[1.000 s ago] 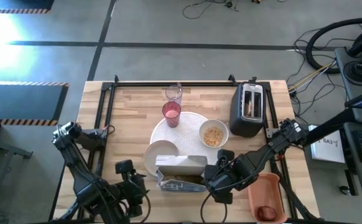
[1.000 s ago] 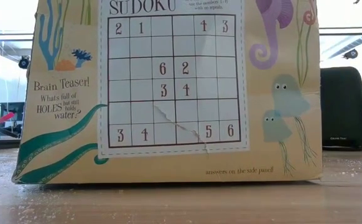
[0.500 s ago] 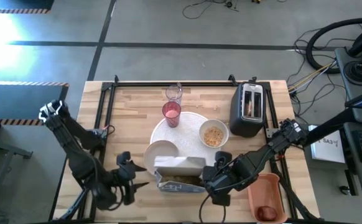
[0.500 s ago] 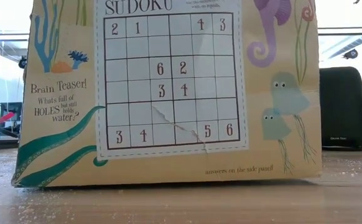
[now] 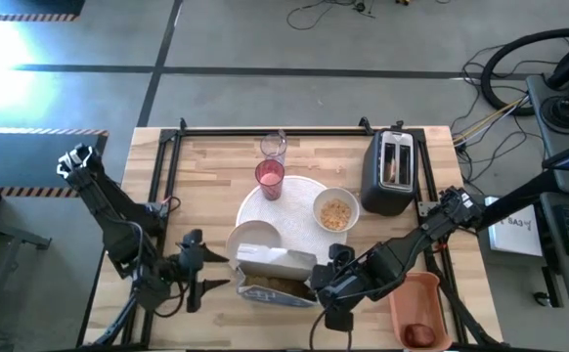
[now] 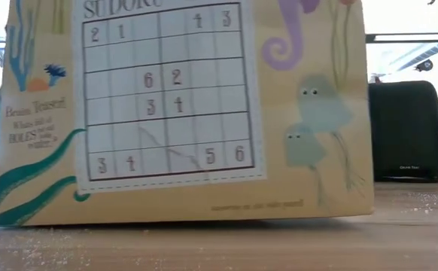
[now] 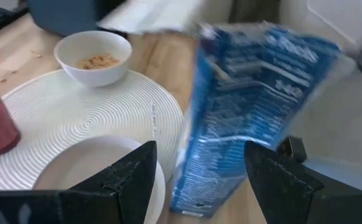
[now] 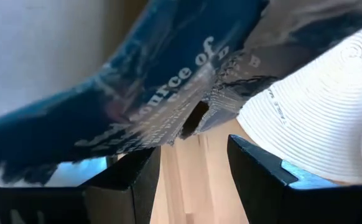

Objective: Arrange a breakfast setting
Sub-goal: Pour the cereal from the cereal box into the white bowl

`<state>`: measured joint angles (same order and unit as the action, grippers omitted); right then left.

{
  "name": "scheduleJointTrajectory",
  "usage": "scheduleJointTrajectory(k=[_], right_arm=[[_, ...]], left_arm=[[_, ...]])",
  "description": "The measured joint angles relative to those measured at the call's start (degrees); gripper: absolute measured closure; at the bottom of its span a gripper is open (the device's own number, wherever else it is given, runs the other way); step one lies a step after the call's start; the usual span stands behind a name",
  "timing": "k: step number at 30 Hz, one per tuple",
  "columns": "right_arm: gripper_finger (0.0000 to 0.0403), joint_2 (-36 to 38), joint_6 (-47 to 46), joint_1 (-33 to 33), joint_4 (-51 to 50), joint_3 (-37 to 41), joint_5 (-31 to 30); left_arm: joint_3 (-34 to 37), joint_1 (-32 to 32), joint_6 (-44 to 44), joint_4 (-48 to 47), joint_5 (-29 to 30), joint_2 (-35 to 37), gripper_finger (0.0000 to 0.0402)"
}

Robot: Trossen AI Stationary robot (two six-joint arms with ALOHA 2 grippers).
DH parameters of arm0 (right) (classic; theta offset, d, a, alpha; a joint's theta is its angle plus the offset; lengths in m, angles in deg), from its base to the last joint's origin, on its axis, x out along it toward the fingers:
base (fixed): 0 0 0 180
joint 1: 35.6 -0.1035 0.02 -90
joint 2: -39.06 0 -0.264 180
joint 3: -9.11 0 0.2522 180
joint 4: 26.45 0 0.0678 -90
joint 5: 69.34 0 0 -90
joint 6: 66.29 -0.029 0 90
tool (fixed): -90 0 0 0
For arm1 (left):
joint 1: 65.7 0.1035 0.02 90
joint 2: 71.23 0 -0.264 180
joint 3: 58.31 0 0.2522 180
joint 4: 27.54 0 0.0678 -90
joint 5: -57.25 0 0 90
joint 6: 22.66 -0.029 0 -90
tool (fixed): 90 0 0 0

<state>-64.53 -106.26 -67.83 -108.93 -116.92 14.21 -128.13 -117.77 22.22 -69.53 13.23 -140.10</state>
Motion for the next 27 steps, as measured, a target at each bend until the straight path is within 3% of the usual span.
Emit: scheduleJointTrajectory(k=[11,27], right_arm=[[0.0227,0.0,0.0,0.0,3.9,0.0,0.0],[0.0227,0.0,0.0,0.0,4.8,0.0,0.0]], left_arm=[[0.1,-0.9,0.6,-3.4,-5.2,1.4,0.0177],[0.1,-1.6,-8.3,-3.3,-9.4,-0.8,0.0177]])
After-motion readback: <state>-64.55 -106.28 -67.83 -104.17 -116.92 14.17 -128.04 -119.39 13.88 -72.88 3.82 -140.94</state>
